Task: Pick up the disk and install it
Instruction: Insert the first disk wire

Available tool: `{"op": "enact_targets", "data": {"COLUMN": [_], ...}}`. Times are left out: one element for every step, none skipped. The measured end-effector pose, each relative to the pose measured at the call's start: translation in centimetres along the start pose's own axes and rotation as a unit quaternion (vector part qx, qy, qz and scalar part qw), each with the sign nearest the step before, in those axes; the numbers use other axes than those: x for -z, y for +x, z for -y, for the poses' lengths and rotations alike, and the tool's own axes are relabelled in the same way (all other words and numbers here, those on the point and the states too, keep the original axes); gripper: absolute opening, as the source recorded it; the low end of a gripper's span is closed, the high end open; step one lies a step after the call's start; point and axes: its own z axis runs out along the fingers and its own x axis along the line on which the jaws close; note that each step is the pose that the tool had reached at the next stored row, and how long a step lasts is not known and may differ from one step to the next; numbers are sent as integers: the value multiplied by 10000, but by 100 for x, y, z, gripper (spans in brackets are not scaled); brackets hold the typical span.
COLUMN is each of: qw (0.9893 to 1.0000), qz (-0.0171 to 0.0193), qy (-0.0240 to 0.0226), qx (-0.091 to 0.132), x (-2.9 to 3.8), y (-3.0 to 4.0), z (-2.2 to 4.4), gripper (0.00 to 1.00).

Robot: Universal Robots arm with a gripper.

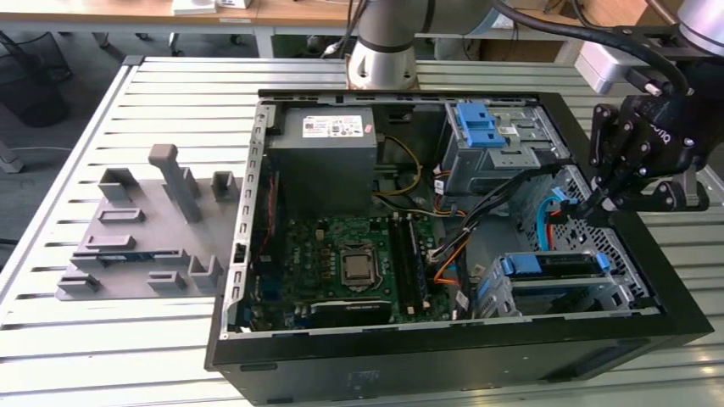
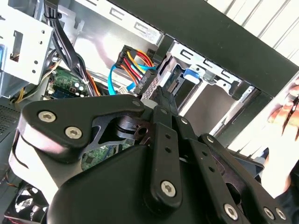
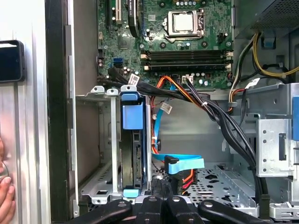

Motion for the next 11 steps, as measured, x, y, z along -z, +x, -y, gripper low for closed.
{"op": "enact_targets", "data": {"qw": [10000, 10000, 10000, 10000, 10000, 10000, 10000, 10000, 10000, 10000, 10000], "qz": [0, 0, -1, -3, -4, -8, -13, -24, -40, -60, -81], "qy": [0, 0, 0, 0, 0, 0, 0, 0, 1, 2, 2], "qx": [1, 1, 0, 0, 0, -5, -12, -17, -20, -22, -25], "x": [-1, -4, -5, -6, -7, -6, -6, -5, -5, -5, -3], "y": [-1, -2, -3, -6, -11, -24, -38, -52, -63, -75, -86], "z": [7, 15, 22, 26, 26, 25, 25, 24, 24, 24, 23], "gripper": [11, 11, 11, 11, 11, 11, 11, 11, 11, 11, 11]}}
